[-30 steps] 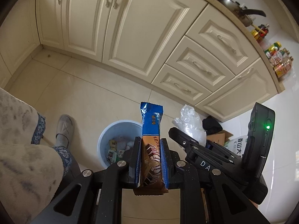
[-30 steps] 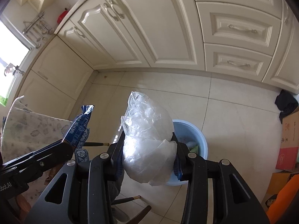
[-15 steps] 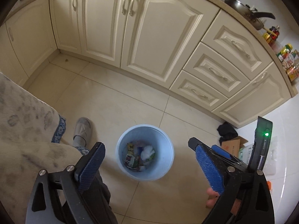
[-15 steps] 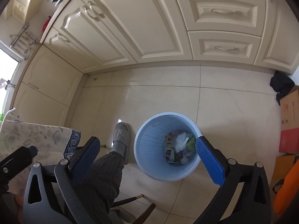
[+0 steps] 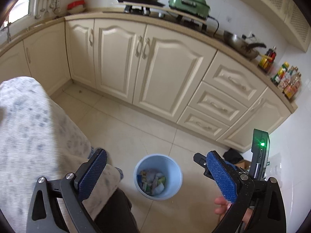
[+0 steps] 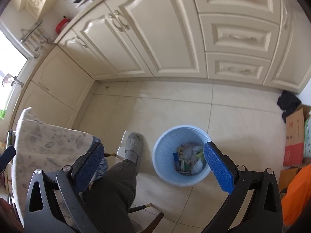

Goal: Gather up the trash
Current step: 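Bring both tools back over the remaining trash on the table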

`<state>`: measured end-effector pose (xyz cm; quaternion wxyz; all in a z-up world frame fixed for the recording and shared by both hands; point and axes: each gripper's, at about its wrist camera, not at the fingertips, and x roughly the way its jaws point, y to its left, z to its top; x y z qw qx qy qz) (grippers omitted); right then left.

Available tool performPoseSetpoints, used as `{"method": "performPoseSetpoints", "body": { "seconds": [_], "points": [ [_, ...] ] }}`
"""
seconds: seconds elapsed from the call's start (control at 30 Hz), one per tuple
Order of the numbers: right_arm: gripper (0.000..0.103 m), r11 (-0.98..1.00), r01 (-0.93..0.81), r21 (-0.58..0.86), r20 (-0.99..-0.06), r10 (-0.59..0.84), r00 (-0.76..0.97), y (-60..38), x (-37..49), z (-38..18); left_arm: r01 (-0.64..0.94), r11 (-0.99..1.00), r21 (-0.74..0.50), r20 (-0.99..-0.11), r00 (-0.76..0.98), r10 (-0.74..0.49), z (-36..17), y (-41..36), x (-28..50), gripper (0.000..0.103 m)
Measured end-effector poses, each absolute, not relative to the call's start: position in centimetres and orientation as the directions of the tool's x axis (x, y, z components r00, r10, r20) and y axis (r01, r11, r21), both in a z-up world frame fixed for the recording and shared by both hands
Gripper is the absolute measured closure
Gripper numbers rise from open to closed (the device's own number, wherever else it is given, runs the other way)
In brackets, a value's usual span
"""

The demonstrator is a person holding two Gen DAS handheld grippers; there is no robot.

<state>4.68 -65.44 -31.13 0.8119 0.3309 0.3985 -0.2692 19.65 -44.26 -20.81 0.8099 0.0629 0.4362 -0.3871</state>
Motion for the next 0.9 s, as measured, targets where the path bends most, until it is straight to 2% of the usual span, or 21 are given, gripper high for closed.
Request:
{"method": "performPoseSetpoints", "body": {
  "seconds": [0.5,0.9],
  "points": [
    [0.0,0.847,0.456,0.273,-0.689,-0.159,0.707,-50.8,12.1,-17.7,0.6,0.761,-0.247,-0.559,0.553,-0.618,-9.7,-18.5,14.6,0.001],
    [0.0,0.948,0.239,0.21,-0.604,-0.067,0.794,-37.7,18.1,-12.6,0.436,0.875,-0.21,-0.46,0.745,-0.482,-8.0,-1.1,7.8,0.001]
  ]
}}
